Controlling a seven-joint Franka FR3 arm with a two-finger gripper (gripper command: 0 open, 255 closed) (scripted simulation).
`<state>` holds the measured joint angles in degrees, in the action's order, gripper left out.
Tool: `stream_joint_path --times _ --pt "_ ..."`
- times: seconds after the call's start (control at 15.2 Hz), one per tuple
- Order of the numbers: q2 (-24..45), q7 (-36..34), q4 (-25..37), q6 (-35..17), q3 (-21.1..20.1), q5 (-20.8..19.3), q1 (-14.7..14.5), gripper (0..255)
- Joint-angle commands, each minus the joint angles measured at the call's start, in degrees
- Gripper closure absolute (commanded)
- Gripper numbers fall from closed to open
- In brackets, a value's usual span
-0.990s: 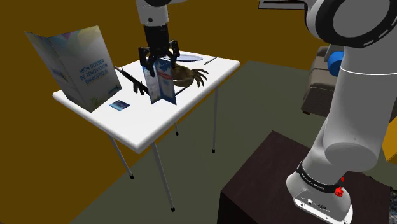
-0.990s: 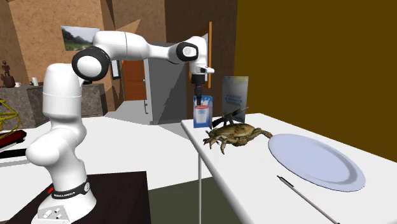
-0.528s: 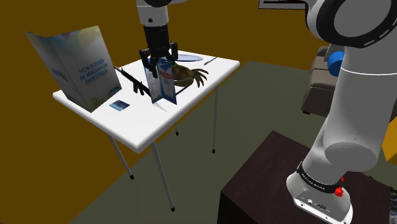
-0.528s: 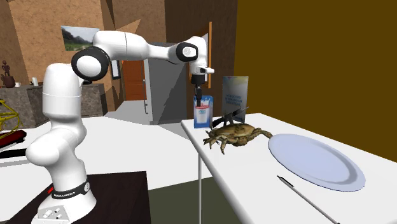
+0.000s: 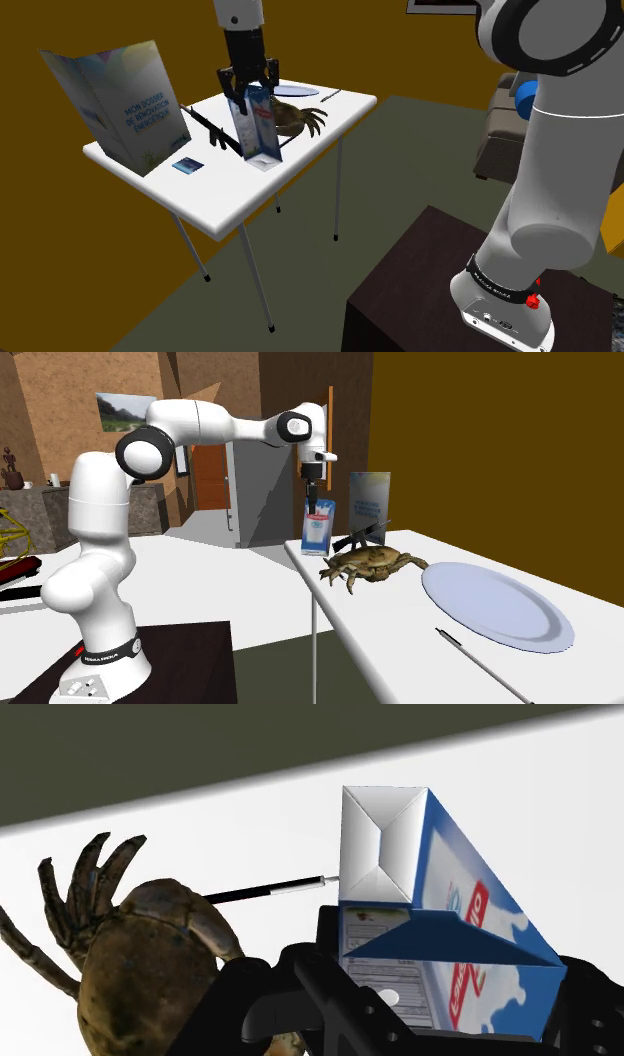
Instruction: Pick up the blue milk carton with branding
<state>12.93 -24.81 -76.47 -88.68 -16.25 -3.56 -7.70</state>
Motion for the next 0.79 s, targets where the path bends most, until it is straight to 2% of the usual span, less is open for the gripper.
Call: stream_joint_path --times 0.0,0.59,0.73 --pt "0.56 -0.13 2.56 1.93 -0.07 -0.19 -0.23 255" --pt "5.02 -0.55 16.24 11.29 -0.28 -1.58 -1.69 255" --pt "5.12 -0.56 16.51 11.46 -0.27 -1.61 -1.73 255"
